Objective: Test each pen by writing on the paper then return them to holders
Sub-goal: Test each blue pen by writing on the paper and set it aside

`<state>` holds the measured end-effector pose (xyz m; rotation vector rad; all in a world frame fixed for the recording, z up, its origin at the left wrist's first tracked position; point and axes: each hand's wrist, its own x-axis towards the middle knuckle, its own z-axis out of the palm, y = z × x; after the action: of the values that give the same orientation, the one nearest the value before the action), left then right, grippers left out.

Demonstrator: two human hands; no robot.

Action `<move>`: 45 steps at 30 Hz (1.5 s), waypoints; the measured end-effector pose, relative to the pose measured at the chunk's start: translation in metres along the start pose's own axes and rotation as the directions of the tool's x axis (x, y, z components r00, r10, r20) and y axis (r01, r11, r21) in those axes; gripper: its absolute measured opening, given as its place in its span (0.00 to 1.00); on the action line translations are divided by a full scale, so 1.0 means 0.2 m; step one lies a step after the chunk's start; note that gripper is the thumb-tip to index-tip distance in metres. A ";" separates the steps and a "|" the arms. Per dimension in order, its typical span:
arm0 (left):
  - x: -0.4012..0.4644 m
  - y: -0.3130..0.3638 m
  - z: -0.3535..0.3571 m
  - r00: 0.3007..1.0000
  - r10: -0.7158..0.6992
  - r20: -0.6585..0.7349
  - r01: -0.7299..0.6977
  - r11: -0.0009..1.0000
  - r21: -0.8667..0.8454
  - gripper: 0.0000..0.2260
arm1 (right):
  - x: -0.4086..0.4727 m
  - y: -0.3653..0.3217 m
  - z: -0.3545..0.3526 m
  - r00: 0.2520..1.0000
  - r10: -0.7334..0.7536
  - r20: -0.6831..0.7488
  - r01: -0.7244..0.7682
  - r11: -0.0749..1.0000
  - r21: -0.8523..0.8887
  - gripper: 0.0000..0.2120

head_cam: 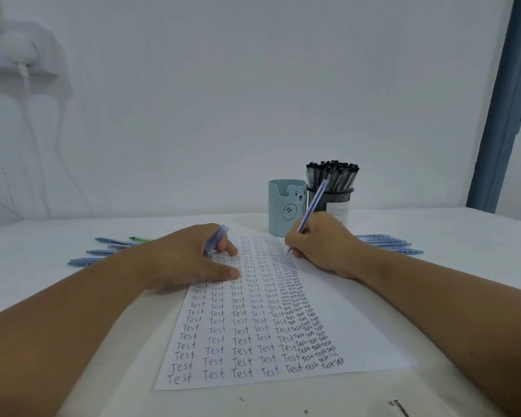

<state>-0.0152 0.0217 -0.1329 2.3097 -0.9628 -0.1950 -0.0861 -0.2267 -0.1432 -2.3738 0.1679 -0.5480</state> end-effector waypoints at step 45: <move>-0.01 0.01 0.00 1.000 -0.014 -0.011 0.014 1.000 -0.002 0.17 | -0.01 -0.03 0.00 0.999 -0.030 0.016 0.031 0.998 -0.058 0.16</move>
<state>-0.0177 0.0223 -0.1328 2.3144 -0.9405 -0.1885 -0.0890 -0.2224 -0.1398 -2.4401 0.1433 -0.5462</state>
